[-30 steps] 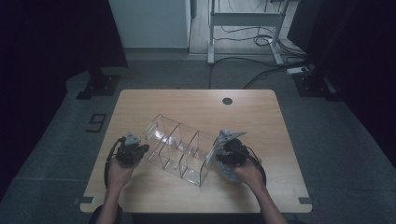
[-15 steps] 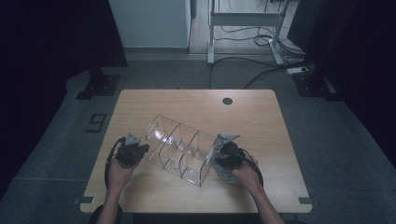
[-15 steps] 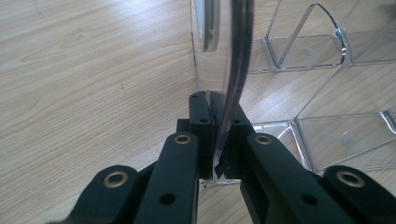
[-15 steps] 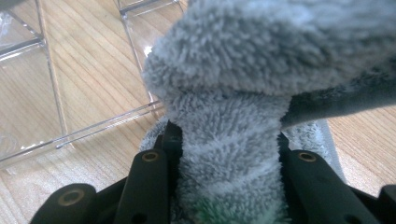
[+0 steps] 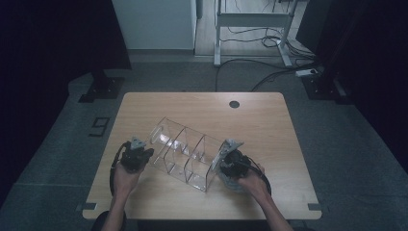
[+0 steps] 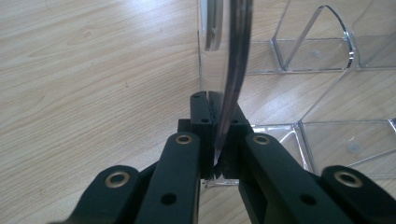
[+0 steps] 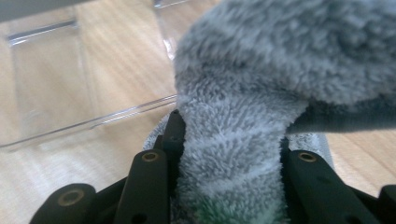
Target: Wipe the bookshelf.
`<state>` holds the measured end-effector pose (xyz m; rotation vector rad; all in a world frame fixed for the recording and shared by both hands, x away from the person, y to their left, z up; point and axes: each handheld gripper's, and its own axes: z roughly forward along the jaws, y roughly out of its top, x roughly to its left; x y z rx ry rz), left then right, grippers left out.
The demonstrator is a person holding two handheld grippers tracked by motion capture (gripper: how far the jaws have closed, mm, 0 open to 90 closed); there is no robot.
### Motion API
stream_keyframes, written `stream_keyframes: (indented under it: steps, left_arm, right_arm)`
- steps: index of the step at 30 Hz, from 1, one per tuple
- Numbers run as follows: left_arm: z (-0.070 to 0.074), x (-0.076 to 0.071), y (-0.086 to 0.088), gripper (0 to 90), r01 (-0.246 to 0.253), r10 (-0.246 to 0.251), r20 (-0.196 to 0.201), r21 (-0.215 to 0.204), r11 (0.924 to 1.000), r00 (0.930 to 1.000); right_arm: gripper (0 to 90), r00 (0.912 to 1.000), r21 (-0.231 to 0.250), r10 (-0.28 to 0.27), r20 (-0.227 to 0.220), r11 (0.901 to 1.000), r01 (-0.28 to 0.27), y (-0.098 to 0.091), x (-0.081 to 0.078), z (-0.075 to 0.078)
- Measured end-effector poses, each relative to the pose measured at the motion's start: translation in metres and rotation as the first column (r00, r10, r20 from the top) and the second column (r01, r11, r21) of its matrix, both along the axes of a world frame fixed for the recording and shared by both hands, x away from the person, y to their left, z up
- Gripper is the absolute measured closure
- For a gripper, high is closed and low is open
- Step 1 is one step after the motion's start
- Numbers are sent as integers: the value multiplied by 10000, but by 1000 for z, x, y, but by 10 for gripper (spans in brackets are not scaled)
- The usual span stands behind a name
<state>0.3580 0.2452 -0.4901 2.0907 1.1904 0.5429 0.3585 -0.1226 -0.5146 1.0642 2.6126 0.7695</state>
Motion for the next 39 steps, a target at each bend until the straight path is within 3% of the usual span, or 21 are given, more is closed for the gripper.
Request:
stream_keyframes:
  steps: [7,18,39]
  left_arm:
    - [0,0,-1,875,-103,103,-1,9,9999,9999]
    - [0,-1,-3,874,-258,258,-23,70,9996,9997]
    - [1,-1,-4,873,-382,384,-71,142,9992,9992]
  right_arm:
    - [632,9984,0,558,-62,9984,-558,7,-15,4]
    - [630,9885,129,1502,-195,9886,-1500,18,-40,8]
    - [612,9657,318,2514,-647,9678,-2498,36,-73,11]
